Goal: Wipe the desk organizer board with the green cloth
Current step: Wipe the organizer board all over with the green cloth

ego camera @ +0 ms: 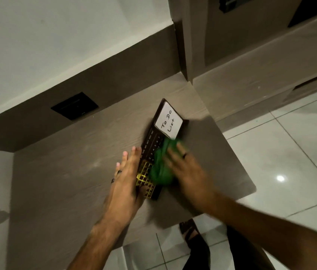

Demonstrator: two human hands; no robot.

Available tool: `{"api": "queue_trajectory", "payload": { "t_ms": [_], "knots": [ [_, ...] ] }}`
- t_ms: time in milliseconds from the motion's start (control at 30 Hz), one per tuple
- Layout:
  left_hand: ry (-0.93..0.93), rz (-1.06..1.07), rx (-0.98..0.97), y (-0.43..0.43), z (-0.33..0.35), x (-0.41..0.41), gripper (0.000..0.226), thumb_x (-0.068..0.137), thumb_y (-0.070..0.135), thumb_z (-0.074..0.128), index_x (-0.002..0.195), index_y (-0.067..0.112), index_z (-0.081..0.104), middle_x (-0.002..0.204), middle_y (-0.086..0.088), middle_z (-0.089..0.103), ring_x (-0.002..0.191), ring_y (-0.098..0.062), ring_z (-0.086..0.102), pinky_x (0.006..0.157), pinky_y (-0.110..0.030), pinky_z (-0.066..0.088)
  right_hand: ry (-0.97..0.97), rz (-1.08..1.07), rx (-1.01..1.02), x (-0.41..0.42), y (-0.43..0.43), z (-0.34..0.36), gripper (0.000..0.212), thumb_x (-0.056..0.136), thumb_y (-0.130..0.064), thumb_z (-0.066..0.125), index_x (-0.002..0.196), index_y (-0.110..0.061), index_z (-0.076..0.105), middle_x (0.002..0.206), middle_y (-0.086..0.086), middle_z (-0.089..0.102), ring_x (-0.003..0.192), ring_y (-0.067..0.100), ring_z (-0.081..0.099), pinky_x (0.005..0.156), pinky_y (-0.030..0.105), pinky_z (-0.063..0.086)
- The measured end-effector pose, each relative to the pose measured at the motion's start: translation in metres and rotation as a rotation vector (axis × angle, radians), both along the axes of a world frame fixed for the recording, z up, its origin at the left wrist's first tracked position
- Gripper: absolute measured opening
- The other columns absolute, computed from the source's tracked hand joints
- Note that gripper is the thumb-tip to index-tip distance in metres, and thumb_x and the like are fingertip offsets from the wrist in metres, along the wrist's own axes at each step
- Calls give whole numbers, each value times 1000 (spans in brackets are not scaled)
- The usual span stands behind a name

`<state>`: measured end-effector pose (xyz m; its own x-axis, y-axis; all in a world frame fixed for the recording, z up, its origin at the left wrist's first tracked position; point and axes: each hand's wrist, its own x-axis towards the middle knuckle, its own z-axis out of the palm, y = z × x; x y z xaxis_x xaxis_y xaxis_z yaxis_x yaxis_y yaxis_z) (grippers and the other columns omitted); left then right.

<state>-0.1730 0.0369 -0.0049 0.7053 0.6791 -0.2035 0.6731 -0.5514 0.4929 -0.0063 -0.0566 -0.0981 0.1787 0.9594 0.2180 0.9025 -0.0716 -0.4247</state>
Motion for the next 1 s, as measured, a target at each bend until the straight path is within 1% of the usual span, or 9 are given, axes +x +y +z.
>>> {"api": "queue_trajectory", "payload": {
  "t_ms": [167, 300, 400, 467, 567, 667, 767, 833, 1000],
  "knots": [
    [-8, 16, -6, 0, 0, 2, 99, 86, -4, 61, 150, 33, -4, 162, 13, -2, 150, -10, -13, 123, -35, -6, -13, 356, -88, -12, -23, -3, 81, 68, -23, 86, 140, -15, 50, 148, 12, 46, 138, 36, 37, 106, 52, 40],
    [-8, 37, 1, 0, -2, 3, 100, 88, 2, 63, 148, 44, -6, 161, 15, -3, 150, -9, -14, 122, -36, -4, 119, 24, -16, 56, 14, 5, 73, 69, 7, 80, 136, -9, 56, 147, 16, 46, 139, 38, 33, 104, 57, 42],
    [23, 86, -13, -1, -5, 3, 108, 87, 5, 64, 143, 57, -12, 164, 6, -7, 151, -22, -12, 117, -39, 0, 142, -230, -44, 93, 39, 3, 78, 82, 5, 64, 150, -19, 34, 161, 6, 24, 148, 32, 13, 112, 52, 33],
    [36, 100, -11, 0, -4, 3, 112, 87, 6, 65, 137, 63, -17, 162, 6, -12, 149, -23, -14, 114, -40, 1, 153, -289, -12, 77, 39, 1, 81, 79, 6, 67, 150, -16, 35, 160, 7, 25, 147, 33, 15, 115, 49, 28],
    [34, 68, -4, 2, -7, 2, 109, 87, 5, 65, 142, 57, -13, 164, 7, -8, 150, -20, -17, 122, -44, 2, 131, 29, 54, 11, 3, -14, 82, 67, -8, 82, 140, -11, 46, 148, 13, 46, 141, 34, 30, 115, 46, 25],
    [25, 71, -19, 6, -9, 2, 106, 87, 8, 66, 145, 55, -9, 165, 6, -6, 151, -23, -15, 121, -44, 2, -19, 309, -21, 0, -12, -19, 80, 68, -24, 83, 139, -16, 45, 147, 8, 48, 143, 30, 23, 113, 49, 27],
    [0, 85, -25, 7, -11, 2, 105, 87, 4, 64, 146, 56, -6, 165, 6, -6, 151, -22, -15, 117, -37, 0, 65, 123, -11, 52, 20, -8, 76, 62, -7, 86, 133, -11, 58, 145, 12, 51, 137, 38, 38, 101, 51, 44],
    [1, 74, -17, 5, -12, 1, 101, 88, 7, 63, 149, 49, -6, 166, 2, -3, 152, -24, -13, 117, -37, 1, 118, 3, -60, 77, 38, 5, 75, 68, -2, 81, 138, -14, 54, 150, 10, 44, 141, 36, 33, 99, 51, 48],
    [11, 113, 13, 3, -16, 6, 111, 86, 5, 65, 143, 58, -15, 160, 4, -15, 147, -25, -13, 111, -44, 7, 121, -254, -67, 105, 66, 7, 73, 81, 7, 58, 148, -16, 39, 158, 8, 31, 147, 33, 16, 114, 51, 30]
  ]
}}
